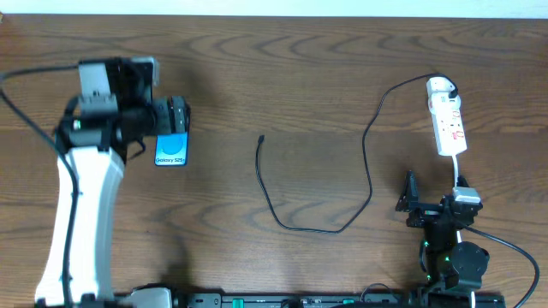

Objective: Plug charger to phone and switch on socket
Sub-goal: 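Move the left gripper over the blue phone and lower onto it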

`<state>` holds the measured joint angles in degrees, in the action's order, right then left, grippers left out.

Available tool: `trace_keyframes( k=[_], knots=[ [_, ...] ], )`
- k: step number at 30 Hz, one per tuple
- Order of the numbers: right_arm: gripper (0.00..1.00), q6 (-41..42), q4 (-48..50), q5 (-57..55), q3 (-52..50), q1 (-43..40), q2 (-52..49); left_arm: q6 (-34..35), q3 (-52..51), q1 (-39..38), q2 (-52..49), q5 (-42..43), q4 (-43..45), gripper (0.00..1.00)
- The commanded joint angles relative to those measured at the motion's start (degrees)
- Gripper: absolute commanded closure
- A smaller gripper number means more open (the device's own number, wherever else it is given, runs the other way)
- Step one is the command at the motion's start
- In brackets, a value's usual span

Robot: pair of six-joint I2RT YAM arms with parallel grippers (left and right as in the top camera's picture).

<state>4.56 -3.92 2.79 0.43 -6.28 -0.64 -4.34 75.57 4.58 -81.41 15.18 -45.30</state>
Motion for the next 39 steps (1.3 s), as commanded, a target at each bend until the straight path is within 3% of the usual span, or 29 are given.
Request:
trace_keyframes(
  k=[1,10,18,27,39],
  knots=[
    [0.01,0.55,-0.17,-0.31,-0.11,0.35,0.33,0.07,7.78,-0.26,-6.99,0.85,-5.33,0.06],
    [0.01,0.55,-0.17,-0.31,-0.11,0.35,0.33,2.89,8.94,-0.26,-15.80,3.45,-12.83,0.06],
    [0.01,0.55,-0.17,-0.28,-0.11,0.35,0.33,2.84,8.90,-0.26,-17.40,1.31,-10.80,0.06],
    [0.01,0.55,-0.20,-0.28,-0.11,0.35,0.33,2.38,8.90,-0.39,-20.37,-11.96,-6.36,0.05],
    [0.01,0.55,-0.20,-0.31,-0.11,0.35,0.33,1.40,8.90,-0.39,-30.47,-12.26,-1.07,0.01]
  ],
)
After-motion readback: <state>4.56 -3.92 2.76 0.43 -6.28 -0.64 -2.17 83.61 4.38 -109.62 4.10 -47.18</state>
